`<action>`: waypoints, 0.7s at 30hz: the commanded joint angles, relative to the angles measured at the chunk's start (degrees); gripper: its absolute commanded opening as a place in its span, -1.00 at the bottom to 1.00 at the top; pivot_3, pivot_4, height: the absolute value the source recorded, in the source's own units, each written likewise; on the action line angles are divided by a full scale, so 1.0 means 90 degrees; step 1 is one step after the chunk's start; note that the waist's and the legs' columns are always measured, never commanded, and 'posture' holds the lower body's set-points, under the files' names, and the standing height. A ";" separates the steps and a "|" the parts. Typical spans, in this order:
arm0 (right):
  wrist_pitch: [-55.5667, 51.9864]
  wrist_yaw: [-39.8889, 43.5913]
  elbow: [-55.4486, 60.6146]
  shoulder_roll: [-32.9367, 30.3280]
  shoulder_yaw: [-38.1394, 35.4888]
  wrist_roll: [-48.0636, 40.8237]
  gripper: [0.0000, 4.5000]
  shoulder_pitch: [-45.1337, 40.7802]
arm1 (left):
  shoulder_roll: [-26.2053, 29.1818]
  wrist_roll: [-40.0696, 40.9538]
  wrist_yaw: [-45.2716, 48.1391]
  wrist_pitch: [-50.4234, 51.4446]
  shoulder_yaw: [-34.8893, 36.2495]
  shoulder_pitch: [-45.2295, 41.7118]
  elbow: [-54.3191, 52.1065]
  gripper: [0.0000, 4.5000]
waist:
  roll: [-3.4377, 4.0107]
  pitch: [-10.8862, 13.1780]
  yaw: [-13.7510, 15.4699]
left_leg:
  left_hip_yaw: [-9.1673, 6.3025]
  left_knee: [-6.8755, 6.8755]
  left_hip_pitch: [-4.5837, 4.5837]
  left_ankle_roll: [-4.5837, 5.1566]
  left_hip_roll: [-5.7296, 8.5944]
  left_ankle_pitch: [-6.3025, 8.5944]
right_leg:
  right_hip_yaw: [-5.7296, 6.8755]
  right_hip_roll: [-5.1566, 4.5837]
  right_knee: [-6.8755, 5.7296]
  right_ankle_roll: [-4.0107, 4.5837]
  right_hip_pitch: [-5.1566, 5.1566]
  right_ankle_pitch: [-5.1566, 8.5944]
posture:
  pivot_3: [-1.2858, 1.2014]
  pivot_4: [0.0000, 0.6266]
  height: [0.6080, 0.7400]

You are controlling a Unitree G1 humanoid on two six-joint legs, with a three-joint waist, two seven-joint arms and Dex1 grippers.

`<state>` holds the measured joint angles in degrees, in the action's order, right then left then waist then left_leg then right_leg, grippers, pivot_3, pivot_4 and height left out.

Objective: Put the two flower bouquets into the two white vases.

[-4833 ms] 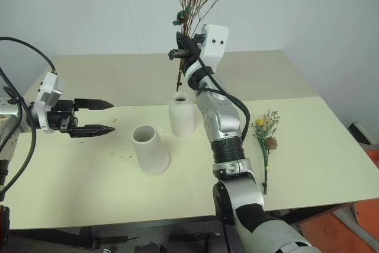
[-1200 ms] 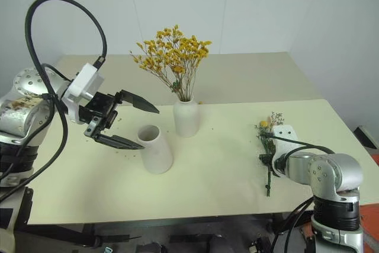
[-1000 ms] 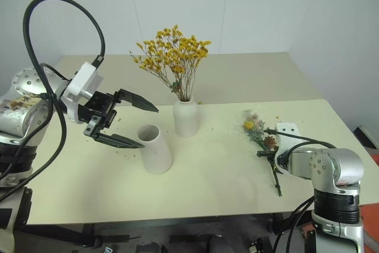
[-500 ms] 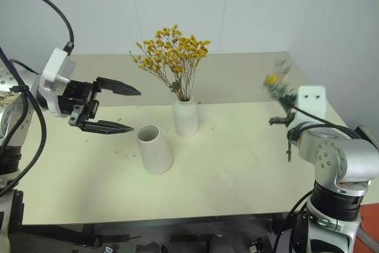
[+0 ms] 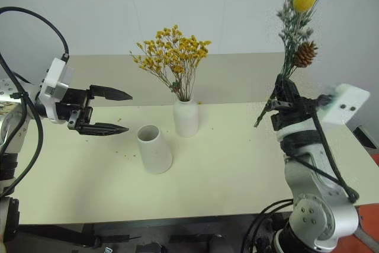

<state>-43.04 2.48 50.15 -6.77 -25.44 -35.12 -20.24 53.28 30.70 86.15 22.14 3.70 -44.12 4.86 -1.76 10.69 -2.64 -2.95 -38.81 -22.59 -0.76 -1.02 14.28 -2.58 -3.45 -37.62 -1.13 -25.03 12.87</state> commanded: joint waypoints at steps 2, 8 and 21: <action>0.1089 0.0848 0.0236 0.0032 0.1021 -0.0151 -0.99 0.0223 | 0.0224 -0.0048 0.0089 -0.0122 0.0221 -0.0101 0.0219 1.00 | 0.0000 0.0000 -0.0035 | 0.0001 0.0001 0.0008 0.0000 -0.0001 0.0000 | -0.0002 0.0002 -0.0006 0.0001 0.0000 0.0000 | 0.03 -0.52 1.00; 0.2175 0.1971 -0.0831 0.0061 0.2572 0.0362 -0.99 -0.0193 | 0.0678 -0.0184 0.0443 -0.0101 0.0212 0.0087 0.0538 1.00 | 0.0000 0.0000 -0.0129 | 0.0000 0.0001 0.0031 0.0000 -0.0002 0.0000 | -0.0003 0.0006 -0.0009 0.0002 0.0019 0.0003 | 0.03 -0.52 1.00; 0.3701 0.2501 -0.3197 0.1075 0.3525 0.0882 -0.99 -0.1714 | 0.1264 -0.0056 0.0263 0.0219 0.0825 0.1225 0.0136 1.00 | 0.0001 0.0001 -0.0138 | -0.0003 0.0008 0.0031 -0.0001 -0.0006 0.0000 | 0.0003 0.0005 -0.0014 0.0010 0.0011 0.0006 | 0.03 -0.52 1.00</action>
<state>-11.87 24.92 20.99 1.99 5.94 -27.20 -34.79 63.72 29.57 89.25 23.94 8.96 -33.53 7.73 -1.76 10.70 -3.88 -2.98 -38.73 -22.32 -0.76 -1.08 14.28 -2.55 -3.41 -37.74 -1.04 -24.94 12.93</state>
